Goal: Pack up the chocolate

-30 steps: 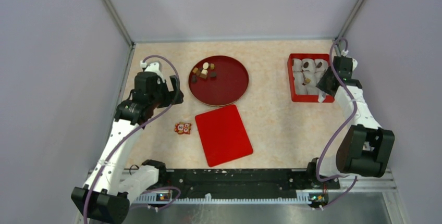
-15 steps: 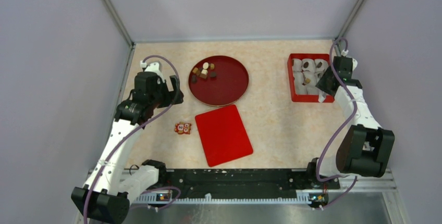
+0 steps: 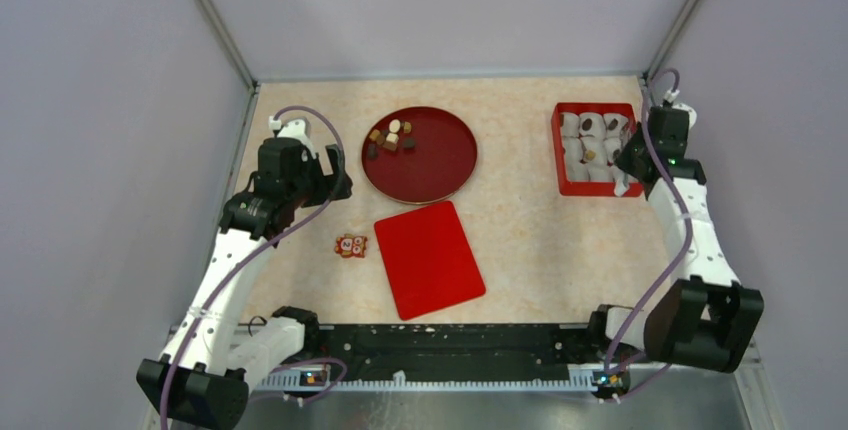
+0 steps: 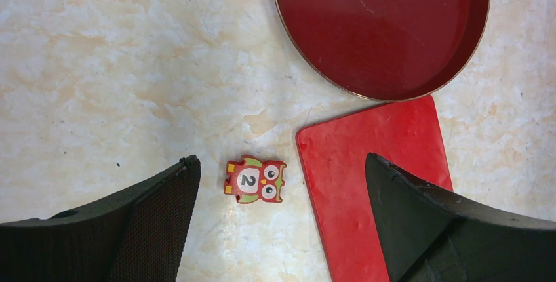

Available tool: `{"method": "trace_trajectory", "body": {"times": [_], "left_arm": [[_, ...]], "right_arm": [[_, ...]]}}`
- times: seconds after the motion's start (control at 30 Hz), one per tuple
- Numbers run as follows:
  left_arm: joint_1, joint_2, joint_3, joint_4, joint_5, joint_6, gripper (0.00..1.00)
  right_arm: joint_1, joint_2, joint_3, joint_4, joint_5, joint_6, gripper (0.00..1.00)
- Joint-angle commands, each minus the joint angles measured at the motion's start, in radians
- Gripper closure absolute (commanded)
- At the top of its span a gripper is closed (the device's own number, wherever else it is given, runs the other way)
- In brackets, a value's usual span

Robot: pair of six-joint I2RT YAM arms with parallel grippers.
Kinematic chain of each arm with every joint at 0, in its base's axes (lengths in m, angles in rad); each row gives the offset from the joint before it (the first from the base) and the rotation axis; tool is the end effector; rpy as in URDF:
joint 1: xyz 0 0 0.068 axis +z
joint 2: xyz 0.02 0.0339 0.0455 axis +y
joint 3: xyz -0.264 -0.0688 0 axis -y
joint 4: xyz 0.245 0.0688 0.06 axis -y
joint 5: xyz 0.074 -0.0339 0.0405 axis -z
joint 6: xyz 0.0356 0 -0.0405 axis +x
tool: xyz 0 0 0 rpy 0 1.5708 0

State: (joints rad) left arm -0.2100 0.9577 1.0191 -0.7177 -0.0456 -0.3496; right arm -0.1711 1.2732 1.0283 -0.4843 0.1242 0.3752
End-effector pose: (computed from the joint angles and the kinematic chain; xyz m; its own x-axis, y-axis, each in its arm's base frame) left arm 0.1918 -0.0392 0.3375 -0.6199 -0.2177 -0.7539 -0.0419 0.9686 -0.2452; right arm 0.2716 -0.0514 0.2919 -0.5156 0.4581 -0.7241 0.4825 0.8536 0.1965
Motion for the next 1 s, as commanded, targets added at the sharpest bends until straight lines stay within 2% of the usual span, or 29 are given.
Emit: {"method": "trace_trajectory", "body": {"times": [0.0,0.13,0.3,0.47,0.6,0.83,0.97], "left_arm": [[0.006,-0.009,0.004,0.042,0.004,-0.008,0.01],[0.006,-0.005,0.009,0.040,-0.004,-0.010,0.01],[0.006,-0.008,0.006,0.033,-0.008,-0.021,0.01],[0.006,-0.014,0.007,0.022,-0.016,-0.026,0.01],[0.006,-0.018,0.012,0.007,-0.024,-0.026,0.01],[0.006,-0.023,0.008,-0.001,-0.029,-0.022,0.01],[0.006,-0.017,0.009,0.000,-0.031,-0.017,0.01]], "right_arm": [[0.064,-0.132,0.095,0.001,-0.021,-0.013,1.00],[0.257,-0.159,0.135,-0.019,0.011,-0.027,1.00],[0.512,-0.116,0.173,-0.004,0.027,-0.006,1.00],[0.757,0.042,0.213,0.042,0.052,-0.030,1.00],[0.904,0.207,0.286,0.040,0.098,-0.082,0.94],[0.941,0.382,0.340,0.083,0.098,-0.102,0.79],[0.948,0.441,0.358,0.091,0.103,-0.110,0.74]]}}
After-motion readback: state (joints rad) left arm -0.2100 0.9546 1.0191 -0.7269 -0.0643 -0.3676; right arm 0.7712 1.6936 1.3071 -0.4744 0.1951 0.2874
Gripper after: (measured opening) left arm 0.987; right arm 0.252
